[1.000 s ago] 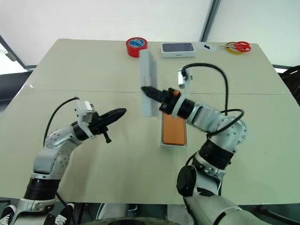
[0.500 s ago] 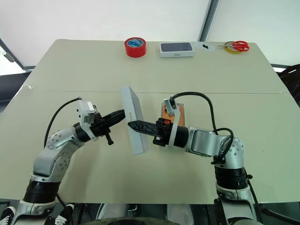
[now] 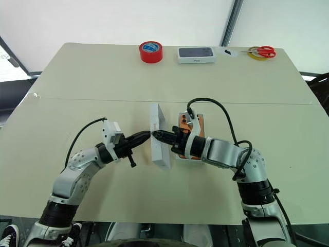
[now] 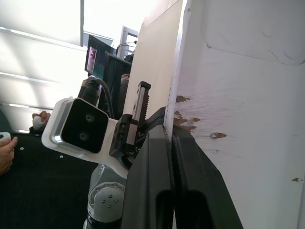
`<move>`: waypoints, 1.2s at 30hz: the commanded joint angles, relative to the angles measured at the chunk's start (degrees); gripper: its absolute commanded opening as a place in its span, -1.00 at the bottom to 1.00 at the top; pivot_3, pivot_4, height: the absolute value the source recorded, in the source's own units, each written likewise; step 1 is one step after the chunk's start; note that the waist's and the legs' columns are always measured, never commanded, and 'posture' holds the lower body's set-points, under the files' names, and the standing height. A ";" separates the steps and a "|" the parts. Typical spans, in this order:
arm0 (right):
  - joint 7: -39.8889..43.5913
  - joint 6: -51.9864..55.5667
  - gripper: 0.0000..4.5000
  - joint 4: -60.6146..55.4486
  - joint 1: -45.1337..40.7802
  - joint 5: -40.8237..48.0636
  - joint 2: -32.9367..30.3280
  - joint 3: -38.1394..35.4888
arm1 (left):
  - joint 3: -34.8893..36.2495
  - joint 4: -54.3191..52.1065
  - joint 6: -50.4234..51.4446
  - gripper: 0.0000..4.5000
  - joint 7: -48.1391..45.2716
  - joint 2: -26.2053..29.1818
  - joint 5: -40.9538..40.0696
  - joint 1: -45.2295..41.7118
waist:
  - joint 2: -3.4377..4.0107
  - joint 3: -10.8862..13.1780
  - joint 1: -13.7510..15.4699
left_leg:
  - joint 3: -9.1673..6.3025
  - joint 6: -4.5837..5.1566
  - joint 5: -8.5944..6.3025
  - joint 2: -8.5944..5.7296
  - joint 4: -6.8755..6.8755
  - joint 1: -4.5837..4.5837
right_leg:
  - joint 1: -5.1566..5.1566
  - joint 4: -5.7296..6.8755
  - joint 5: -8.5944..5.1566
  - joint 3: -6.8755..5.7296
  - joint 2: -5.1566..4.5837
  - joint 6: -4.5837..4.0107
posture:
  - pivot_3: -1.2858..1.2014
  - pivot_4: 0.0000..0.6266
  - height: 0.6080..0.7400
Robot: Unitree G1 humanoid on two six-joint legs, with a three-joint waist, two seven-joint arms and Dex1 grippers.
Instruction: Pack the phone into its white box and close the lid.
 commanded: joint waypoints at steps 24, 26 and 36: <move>44.40 -26.56 -0.76 -4.14 8.46 -70.52 -24.76 -1.44 | -7.29 6.49 -6.78 -1.00 -6.31 0.33 7.31 -2.72 | 0.08 -0.02 0.30 | 0.00 0.01 0.00 0.07 0.00 -0.02 | -0.02 -0.09 0.00 -0.01 0.07 0.01 | 0.03 -0.52 0.84; 46.52 -29.56 -0.97 -5.06 9.16 -75.45 -24.49 0.34 | -7.81 7.71 -7.15 -1.00 -6.94 1.32 8.14 -3.25 | 0.08 -0.02 0.71 | 0.00 0.02 0.00 0.04 0.03 -0.02 | 0.00 -0.10 0.00 -0.01 0.04 0.01 | 0.03 -0.52 0.84; 51.87 -31.40 -0.97 -6.04 8.73 -82.11 -20.08 0.04 | -9.77 15.35 -7.31 -1.00 -4.33 -1.50 13.23 -7.66 | 0.12 -0.04 1.37 | -0.02 -0.27 0.16 0.03 0.13 0.03 | 0.10 -0.06 0.00 -0.05 0.02 0.01 | 0.03 -0.52 0.84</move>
